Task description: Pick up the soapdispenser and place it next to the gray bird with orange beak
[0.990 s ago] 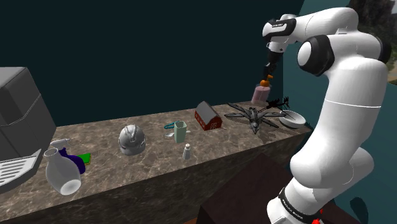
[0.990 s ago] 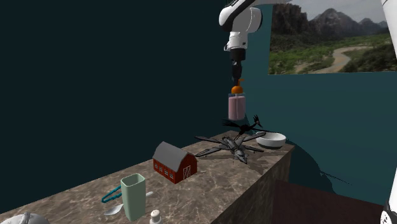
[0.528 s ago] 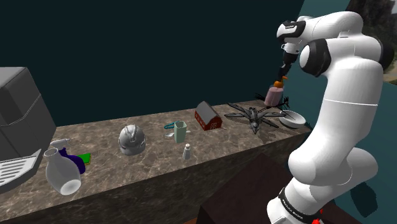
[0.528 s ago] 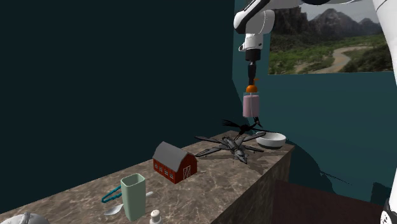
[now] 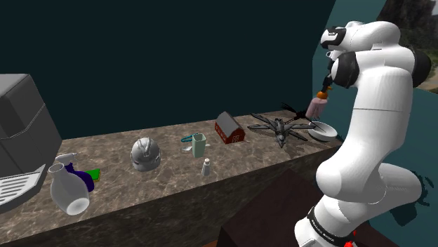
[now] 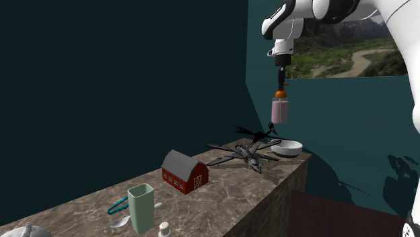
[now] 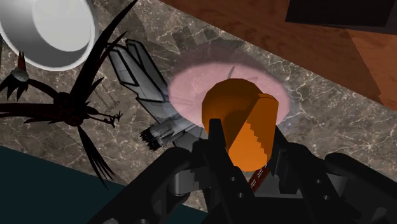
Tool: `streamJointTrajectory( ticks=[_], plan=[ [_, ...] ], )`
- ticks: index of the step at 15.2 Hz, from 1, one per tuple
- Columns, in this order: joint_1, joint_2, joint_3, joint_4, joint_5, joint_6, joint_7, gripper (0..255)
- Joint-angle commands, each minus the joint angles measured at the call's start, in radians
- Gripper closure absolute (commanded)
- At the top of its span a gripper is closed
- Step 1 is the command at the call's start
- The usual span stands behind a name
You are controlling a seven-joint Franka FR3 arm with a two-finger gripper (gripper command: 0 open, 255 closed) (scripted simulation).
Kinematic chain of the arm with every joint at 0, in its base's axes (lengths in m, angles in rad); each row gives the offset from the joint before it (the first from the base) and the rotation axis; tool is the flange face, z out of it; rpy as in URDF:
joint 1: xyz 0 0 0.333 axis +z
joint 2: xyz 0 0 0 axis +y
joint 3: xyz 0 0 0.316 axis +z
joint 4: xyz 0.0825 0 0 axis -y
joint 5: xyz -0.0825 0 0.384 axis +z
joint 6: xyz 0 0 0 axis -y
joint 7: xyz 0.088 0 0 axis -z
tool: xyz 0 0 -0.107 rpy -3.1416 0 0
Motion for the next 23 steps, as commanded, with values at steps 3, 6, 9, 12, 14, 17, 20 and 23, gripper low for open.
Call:
streamJointTrajectory(
  ticks=[3,6,9,12,14,17,20,23],
  plan=[
    [0.0,0.002,0.0,-0.047,0.002,0.048,-0.012,255],
    [0.006,0.0,0.001,-0.091,0.002,0.089,-0.014,255],
    [0.011,0.0,0.002,-0.131,0.004,0.129,-0.017,255],
    [0.014,0.003,0.004,-0.168,0.006,0.168,-0.02,255],
    [0.016,0.006,0.006,-0.19,0.008,0.193,-0.022,255],
    [0.018,0.013,0.008,-0.221,0.013,0.23,-0.025,255],
    [0.019,0.021,0.011,-0.249,0.018,0.265,-0.029,255],
    [0.02,0.032,0.014,-0.275,0.024,0.3,-0.034,255]
  ],
)
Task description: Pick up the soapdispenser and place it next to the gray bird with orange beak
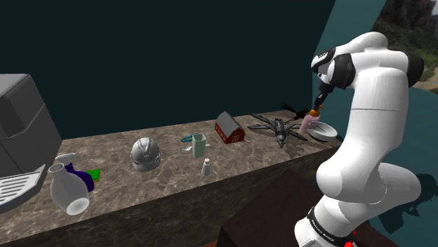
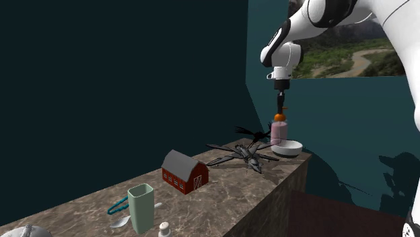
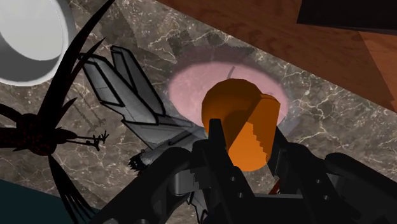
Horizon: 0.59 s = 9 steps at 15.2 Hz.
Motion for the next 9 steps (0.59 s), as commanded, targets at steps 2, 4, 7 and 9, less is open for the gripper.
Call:
streamJointTrajectory(
  ticks=[2,4,7,9],
  plan=[
    [0.0,0.011,0.003,-0.022,0.006,0.033,-0.004,255],
    [-0.001,0.02,0.006,-0.036,0.011,0.055,-0.008,255],
    [-0.002,0.034,0.011,-0.056,0.019,0.087,-0.013,255],
    [-0.003,0.045,0.014,-0.067,0.024,0.109,-0.016,255]
  ],
)
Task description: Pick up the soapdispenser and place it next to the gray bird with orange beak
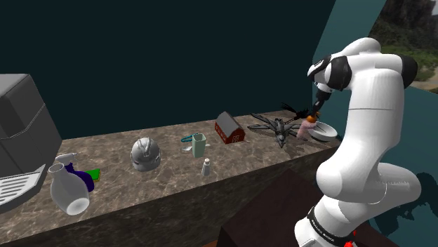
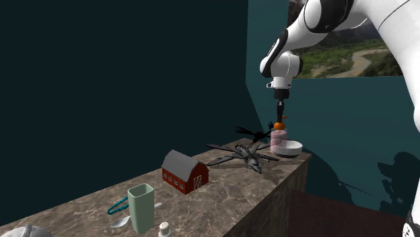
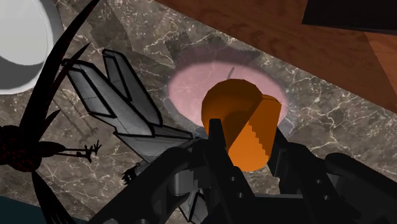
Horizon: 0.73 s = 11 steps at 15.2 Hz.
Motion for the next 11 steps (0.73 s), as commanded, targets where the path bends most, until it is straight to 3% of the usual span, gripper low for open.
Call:
streamJointTrajectory(
  ticks=[1,11],
  plan=[
    [0.001,0.008,0.003,-0.012,0.005,0.021,-0.001,255],
    [-0.01,0.072,0.024,-0.052,0.036,0.121,-0.02,255]
  ],
)
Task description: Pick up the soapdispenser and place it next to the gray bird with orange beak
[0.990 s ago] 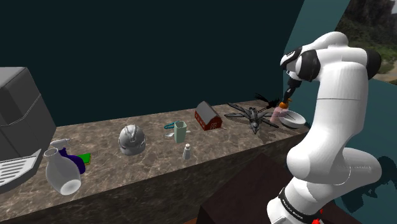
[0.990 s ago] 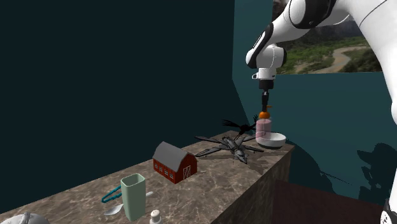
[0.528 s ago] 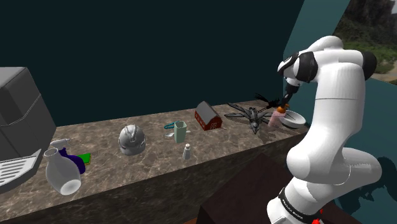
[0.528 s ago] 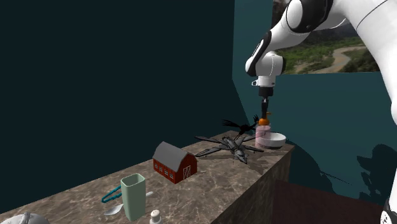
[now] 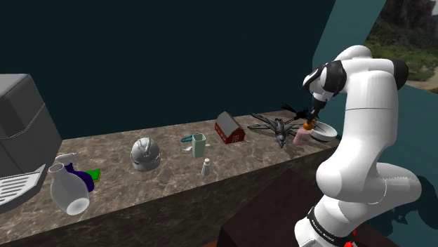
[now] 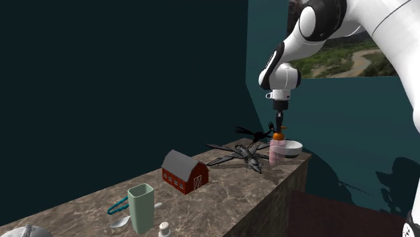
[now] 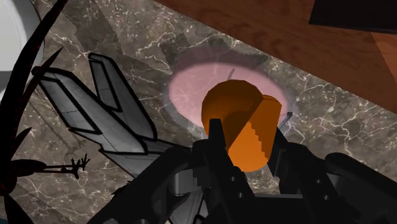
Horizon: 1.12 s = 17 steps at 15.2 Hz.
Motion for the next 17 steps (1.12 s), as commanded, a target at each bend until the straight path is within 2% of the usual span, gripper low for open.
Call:
streamJointTrajectory(
  ticks=[1,13,17],
  plan=[
    [-0.003,0.014,0.005,-0.005,0.007,0.019,-0.004,255],
    [-0.024,0.113,0.038,-0.017,0.049,0.127,-0.028,255],
    [-0.024,0.113,0.038,-0.017,0.049,0.127,-0.028,255]
  ],
)
